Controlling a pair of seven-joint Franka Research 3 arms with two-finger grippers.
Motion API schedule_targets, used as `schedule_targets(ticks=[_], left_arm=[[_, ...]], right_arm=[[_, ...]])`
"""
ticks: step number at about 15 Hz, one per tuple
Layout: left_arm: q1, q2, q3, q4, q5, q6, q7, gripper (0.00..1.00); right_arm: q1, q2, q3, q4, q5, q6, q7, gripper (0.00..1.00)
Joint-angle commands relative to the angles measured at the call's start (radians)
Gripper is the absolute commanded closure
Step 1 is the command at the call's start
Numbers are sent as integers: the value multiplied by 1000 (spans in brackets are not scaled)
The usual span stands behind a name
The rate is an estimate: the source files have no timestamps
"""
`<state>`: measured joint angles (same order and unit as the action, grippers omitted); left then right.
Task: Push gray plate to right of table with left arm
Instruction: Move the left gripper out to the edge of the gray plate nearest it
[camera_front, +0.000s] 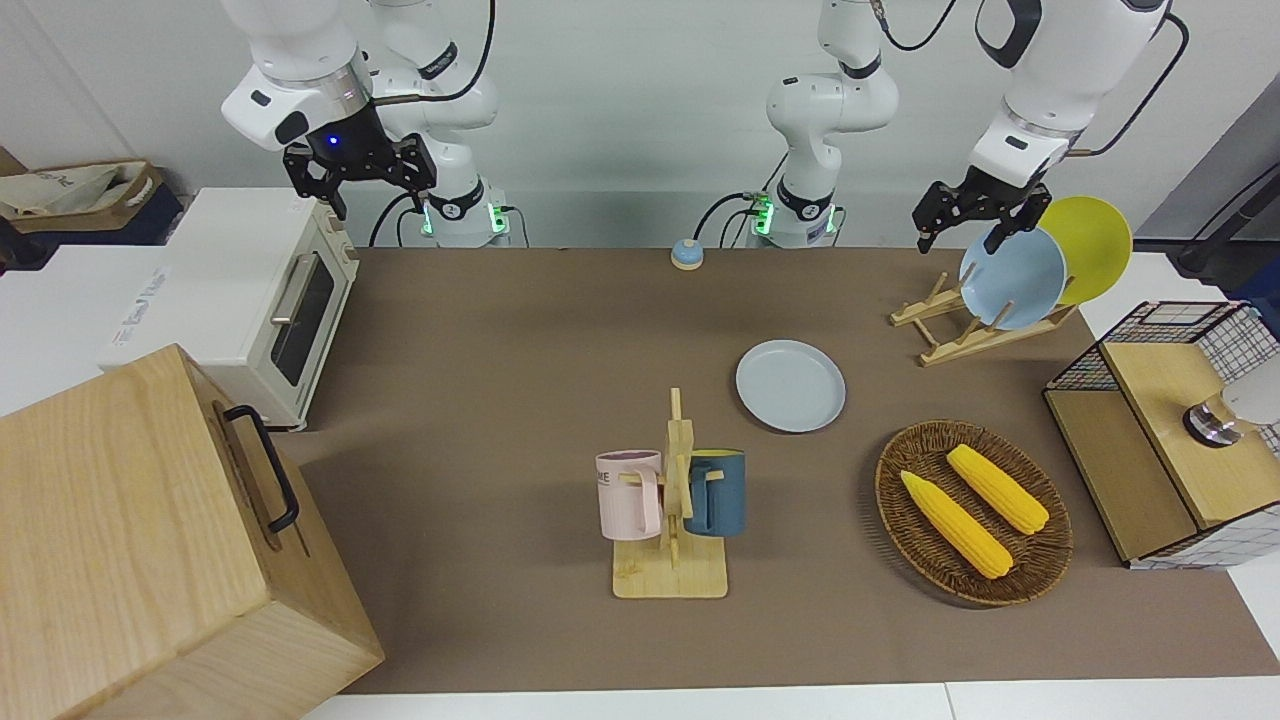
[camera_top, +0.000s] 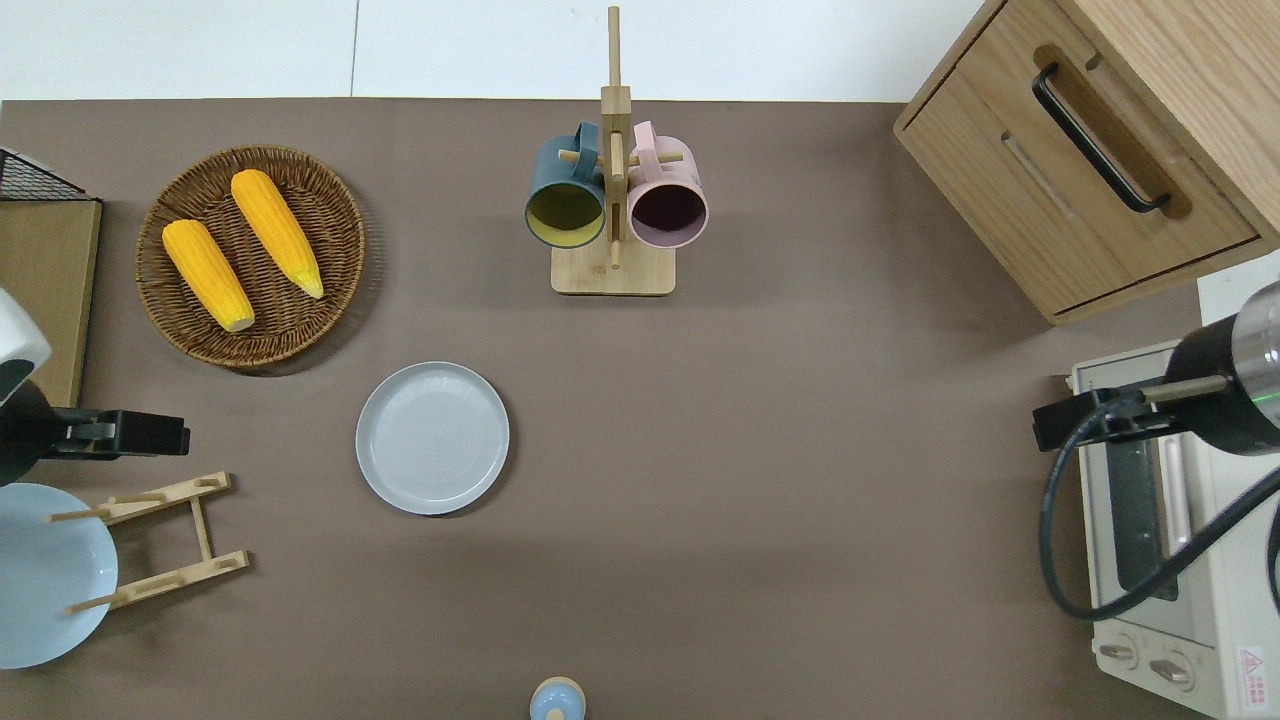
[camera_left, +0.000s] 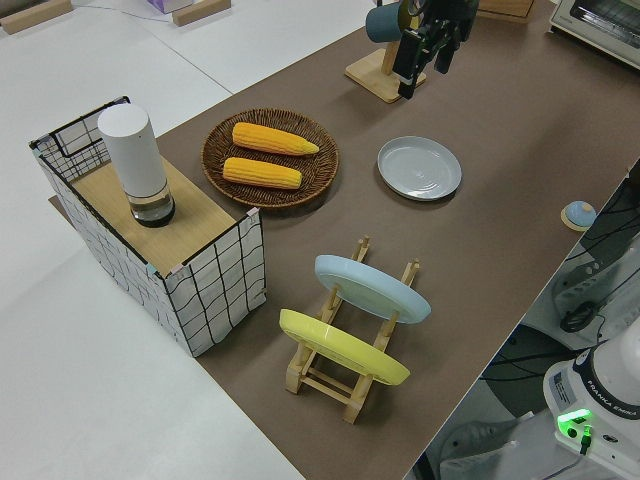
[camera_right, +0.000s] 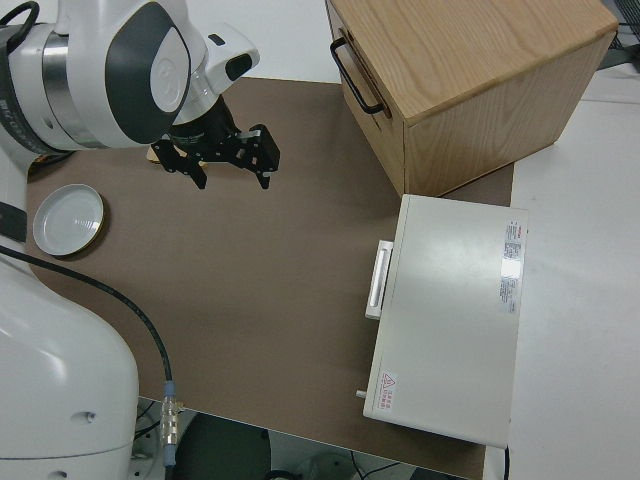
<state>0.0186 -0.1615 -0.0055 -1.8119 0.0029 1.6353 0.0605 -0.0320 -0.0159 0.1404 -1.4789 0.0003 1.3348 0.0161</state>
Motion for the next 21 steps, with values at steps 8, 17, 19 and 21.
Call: schedule_targets(ticks=[8,17,19,21], left_arm=[[-11,-10,-10,0,23,3,-10,7],[-16,3,-27,-14,5,37,-37,7],[-17,7,-28,-24,-3,41,-59,7],[-26,7,-31,-53,-11,70,-60,7]], right_arm=[[-20,-2,16,9,4,-16,12,17],[-19,-2,16,9,4,-16,12,17],[-20,-2,16,9,4,-16,12,17],[-19,-2,16,9,4,-16,13,17]])
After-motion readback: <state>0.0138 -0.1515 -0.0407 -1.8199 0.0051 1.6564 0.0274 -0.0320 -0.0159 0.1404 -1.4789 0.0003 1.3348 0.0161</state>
